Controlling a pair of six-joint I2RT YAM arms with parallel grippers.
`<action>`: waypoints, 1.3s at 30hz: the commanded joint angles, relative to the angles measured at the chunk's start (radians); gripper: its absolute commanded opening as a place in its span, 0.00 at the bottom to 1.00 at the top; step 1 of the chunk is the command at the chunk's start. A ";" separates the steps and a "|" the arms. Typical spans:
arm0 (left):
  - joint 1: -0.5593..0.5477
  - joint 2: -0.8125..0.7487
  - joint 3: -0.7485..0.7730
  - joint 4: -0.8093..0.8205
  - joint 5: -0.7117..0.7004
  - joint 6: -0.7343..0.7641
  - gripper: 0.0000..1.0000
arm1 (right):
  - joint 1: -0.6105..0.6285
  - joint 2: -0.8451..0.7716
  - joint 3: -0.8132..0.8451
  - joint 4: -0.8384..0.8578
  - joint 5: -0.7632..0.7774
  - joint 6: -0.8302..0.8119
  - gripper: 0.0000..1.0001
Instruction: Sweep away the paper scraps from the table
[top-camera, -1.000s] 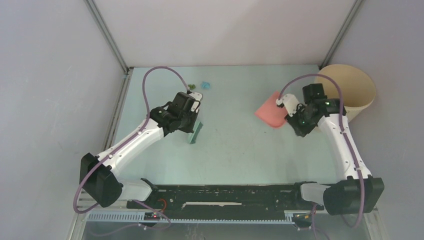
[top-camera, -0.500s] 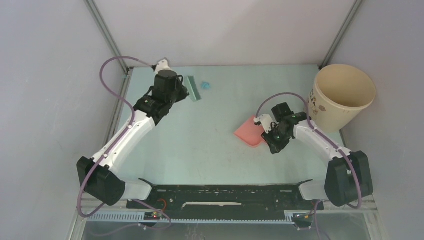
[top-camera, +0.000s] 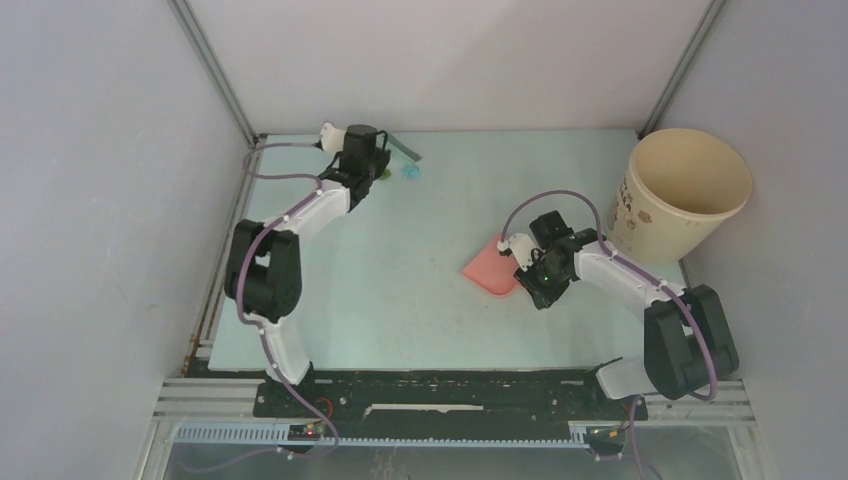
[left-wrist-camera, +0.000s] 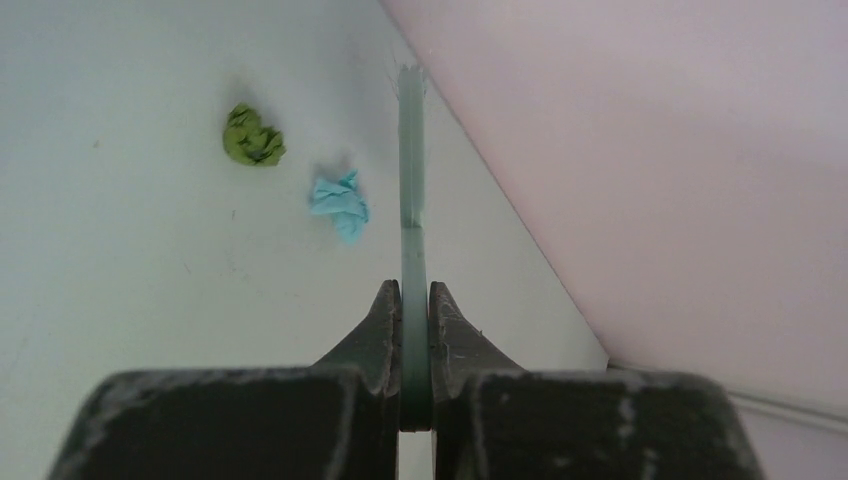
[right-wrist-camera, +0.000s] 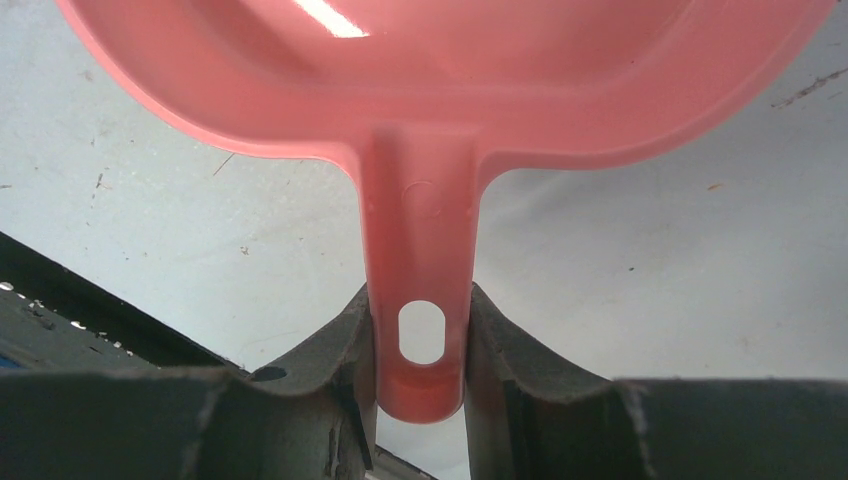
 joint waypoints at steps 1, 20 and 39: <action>0.018 0.071 0.039 0.081 0.000 -0.241 0.00 | 0.016 0.018 -0.004 0.031 0.007 0.007 0.00; 0.037 -0.332 -0.623 0.106 0.000 -0.414 0.00 | 0.073 0.034 -0.005 0.026 0.029 -0.001 0.00; 0.015 -1.103 -0.693 -0.499 0.133 0.207 0.00 | 0.139 0.049 -0.005 0.015 0.065 -0.006 0.00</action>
